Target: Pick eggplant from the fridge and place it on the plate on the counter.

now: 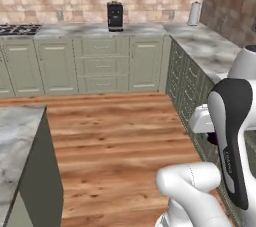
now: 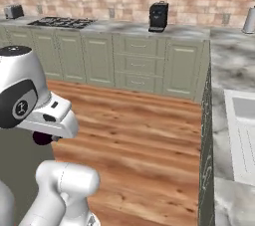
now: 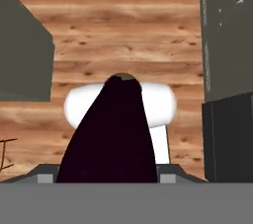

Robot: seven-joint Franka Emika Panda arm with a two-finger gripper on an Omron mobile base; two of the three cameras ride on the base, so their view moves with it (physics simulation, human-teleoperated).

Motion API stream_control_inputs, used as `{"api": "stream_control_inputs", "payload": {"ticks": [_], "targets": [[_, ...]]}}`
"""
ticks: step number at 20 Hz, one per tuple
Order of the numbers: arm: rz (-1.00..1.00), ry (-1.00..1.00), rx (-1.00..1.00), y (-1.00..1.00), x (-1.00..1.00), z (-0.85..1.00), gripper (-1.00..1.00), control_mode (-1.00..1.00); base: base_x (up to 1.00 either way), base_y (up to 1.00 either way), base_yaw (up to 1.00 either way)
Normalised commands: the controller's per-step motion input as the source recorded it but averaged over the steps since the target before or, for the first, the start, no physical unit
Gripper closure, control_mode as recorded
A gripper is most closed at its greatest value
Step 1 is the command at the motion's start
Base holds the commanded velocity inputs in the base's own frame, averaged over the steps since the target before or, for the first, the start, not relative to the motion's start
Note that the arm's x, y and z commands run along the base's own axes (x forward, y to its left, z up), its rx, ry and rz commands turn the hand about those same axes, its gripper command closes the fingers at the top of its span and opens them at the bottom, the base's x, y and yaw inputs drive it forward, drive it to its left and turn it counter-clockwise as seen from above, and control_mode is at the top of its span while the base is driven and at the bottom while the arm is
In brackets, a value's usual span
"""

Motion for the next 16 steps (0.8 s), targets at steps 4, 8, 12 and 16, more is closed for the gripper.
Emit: {"api": "stream_control_inputs", "payload": {"ticks": [4,8,12,16], "targets": [[0.00,0.00,0.00,0.00,0.00,0.00,1.00,1.00,1.00,-0.54,0.24],[0.00,0.00,0.00,0.00,0.00,0.00,1.00,1.00,1.00,-0.29,0.30],[0.00,0.00,0.00,0.00,0.00,0.00,1.00,1.00,1.00,-0.15,0.35],[0.00,0.00,0.00,0.00,0.00,0.00,1.00,1.00,1.00,-0.12,0.40]]}}
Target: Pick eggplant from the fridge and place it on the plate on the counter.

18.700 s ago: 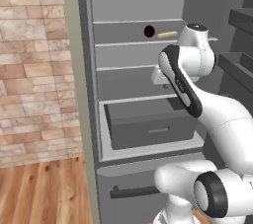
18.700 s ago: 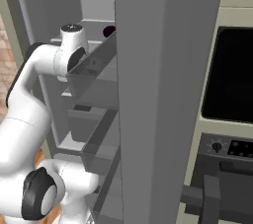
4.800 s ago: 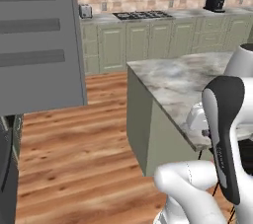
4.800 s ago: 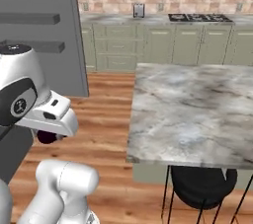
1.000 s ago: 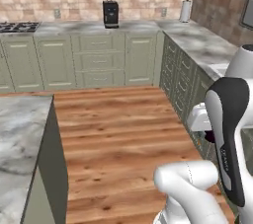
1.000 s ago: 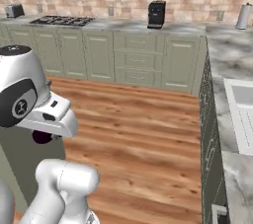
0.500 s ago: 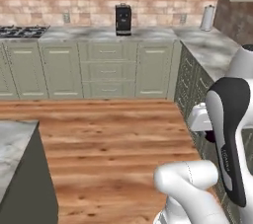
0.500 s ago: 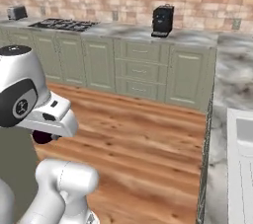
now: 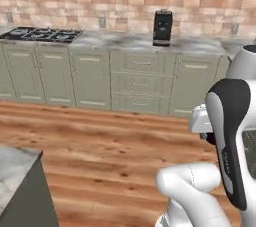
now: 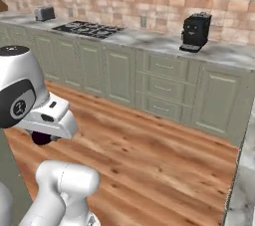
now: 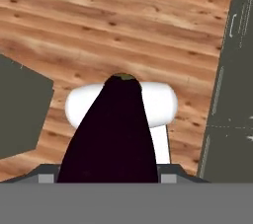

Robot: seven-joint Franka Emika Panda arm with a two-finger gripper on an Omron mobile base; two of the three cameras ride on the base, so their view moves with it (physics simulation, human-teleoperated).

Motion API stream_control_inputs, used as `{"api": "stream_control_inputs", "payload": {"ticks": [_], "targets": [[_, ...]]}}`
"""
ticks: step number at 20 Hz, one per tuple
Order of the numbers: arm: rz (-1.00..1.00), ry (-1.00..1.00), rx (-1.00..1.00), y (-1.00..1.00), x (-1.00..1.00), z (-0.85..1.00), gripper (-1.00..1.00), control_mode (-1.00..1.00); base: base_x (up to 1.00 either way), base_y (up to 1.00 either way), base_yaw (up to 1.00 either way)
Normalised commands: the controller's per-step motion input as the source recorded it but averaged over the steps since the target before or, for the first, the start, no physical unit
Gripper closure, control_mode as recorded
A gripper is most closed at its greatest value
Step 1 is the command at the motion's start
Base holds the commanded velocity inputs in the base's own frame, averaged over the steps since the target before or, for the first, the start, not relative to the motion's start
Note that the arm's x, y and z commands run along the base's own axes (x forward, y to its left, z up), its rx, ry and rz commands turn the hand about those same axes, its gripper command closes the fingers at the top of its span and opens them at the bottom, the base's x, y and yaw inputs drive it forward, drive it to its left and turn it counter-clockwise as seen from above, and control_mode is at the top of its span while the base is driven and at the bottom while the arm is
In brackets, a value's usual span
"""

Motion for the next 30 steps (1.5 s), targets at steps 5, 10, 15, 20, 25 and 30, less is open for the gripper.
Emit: {"api": "stream_control_inputs", "payload": {"ticks": [5,10,15,20,25,30], "targets": [[0.00,0.00,0.00,0.00,0.00,0.00,1.00,1.00,1.00,-0.21,0.51],[0.00,0.00,0.00,0.00,0.00,0.00,1.00,1.00,1.00,-0.38,0.62],[0.00,0.00,0.00,0.00,0.00,0.00,1.00,1.00,1.00,-0.45,0.63],[0.00,0.00,0.00,0.00,0.00,0.00,1.00,1.00,1.00,-0.52,0.64],[0.00,0.00,0.00,0.00,0.00,0.00,1.00,1.00,1.00,-0.64,0.61],[0.00,0.00,0.00,0.00,0.00,0.00,1.00,1.00,1.00,-0.84,0.52]]}}
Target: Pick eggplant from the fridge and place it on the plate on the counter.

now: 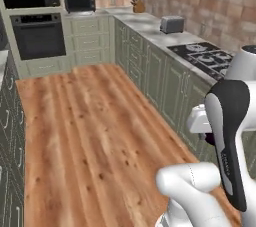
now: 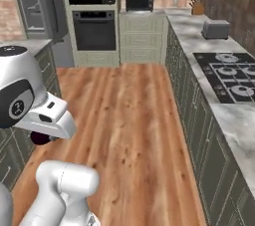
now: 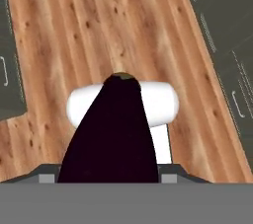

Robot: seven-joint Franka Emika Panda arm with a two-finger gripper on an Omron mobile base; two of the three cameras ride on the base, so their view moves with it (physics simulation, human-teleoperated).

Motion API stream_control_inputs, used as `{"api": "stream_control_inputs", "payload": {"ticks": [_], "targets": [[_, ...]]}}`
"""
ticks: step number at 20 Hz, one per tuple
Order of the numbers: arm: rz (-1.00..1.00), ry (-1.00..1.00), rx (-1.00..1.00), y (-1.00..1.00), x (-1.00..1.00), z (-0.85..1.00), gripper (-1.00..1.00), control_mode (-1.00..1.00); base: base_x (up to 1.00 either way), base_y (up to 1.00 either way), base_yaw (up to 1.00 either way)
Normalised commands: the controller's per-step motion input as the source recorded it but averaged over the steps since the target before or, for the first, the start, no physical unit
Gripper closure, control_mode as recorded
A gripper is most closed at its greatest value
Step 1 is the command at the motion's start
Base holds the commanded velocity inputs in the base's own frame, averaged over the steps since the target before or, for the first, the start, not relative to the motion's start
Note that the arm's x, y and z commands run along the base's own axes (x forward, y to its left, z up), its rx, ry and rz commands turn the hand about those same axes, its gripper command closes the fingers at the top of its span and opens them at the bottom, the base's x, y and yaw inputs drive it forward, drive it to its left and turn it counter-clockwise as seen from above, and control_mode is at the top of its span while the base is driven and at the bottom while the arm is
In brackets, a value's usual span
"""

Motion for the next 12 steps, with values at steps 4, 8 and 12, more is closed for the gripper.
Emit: {"api": "stream_control_inputs", "payload": {"ticks": [4,8,12], "targets": [[0.00,0.00,0.00,0.00,0.00,0.00,1.00,1.00,1.00,-0.99,0.37],[0.00,0.00,0.00,0.00,0.00,0.00,1.00,1.00,1.00,-0.97,0.28],[0.00,0.00,0.00,0.00,0.00,0.00,1.00,1.00,1.00,-0.88,0.26]]}}
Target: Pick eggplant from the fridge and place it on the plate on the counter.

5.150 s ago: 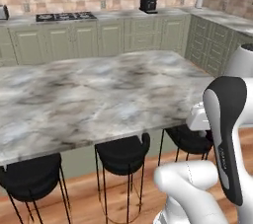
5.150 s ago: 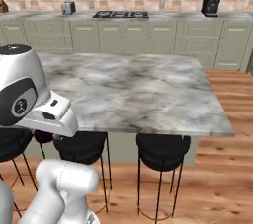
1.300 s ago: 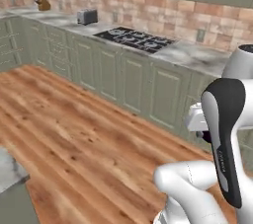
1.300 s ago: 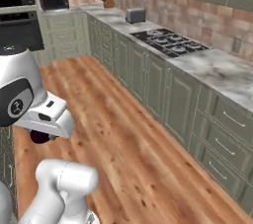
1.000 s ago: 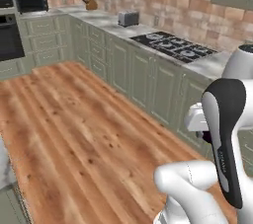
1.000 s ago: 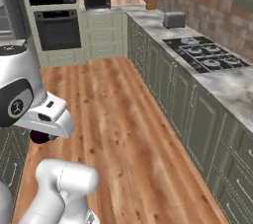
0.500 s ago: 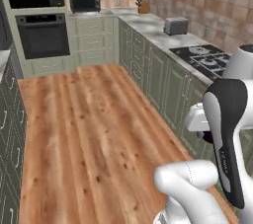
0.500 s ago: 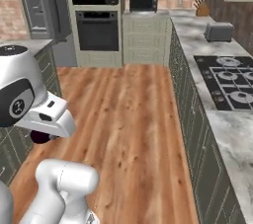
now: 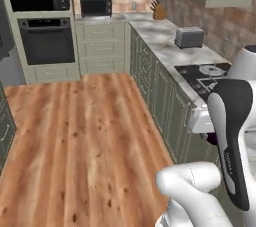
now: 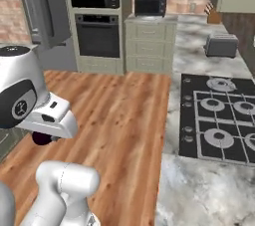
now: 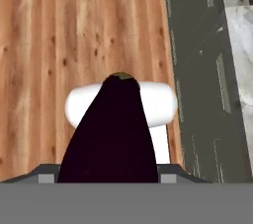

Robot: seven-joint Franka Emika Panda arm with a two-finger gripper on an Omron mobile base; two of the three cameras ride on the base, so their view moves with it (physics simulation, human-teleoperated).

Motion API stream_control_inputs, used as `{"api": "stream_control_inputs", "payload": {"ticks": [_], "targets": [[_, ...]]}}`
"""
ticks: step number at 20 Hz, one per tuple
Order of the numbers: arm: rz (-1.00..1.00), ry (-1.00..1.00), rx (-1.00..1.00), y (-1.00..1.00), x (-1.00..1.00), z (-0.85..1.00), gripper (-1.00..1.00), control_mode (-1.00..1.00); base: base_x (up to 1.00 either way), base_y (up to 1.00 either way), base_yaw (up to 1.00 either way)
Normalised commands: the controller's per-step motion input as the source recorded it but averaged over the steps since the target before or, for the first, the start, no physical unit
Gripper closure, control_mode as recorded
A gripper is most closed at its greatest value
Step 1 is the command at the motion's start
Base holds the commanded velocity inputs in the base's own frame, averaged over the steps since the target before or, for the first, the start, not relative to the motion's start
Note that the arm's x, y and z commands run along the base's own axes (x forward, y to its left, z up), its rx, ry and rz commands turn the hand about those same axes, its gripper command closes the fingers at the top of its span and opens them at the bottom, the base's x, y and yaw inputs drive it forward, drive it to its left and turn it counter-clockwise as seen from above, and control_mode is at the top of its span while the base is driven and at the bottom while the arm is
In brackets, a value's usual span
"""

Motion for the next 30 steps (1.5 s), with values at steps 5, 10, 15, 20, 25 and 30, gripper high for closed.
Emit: {"api": "stream_control_inputs", "payload": {"ticks": [5,10,15,20,25,30], "targets": [[0.00,0.00,0.00,0.00,0.00,0.00,1.00,1.00,1.00,-0.25,0.20],[0.00,0.00,0.00,0.00,0.00,0.00,1.00,1.00,1.00,0.16,0.05],[0.00,0.00,0.00,0.00,0.00,0.00,1.00,1.00,1.00,0.09,-0.04],[0.00,0.00,0.00,0.00,0.00,0.00,1.00,1.00,1.00,0.22,-0.11],[0.00,0.00,0.00,0.00,0.00,0.00,1.00,1.00,1.00,0.30,-0.14],[0.00,0.00,0.00,0.00,0.00,0.00,1.00,1.00,1.00,0.34,-0.20]]}}
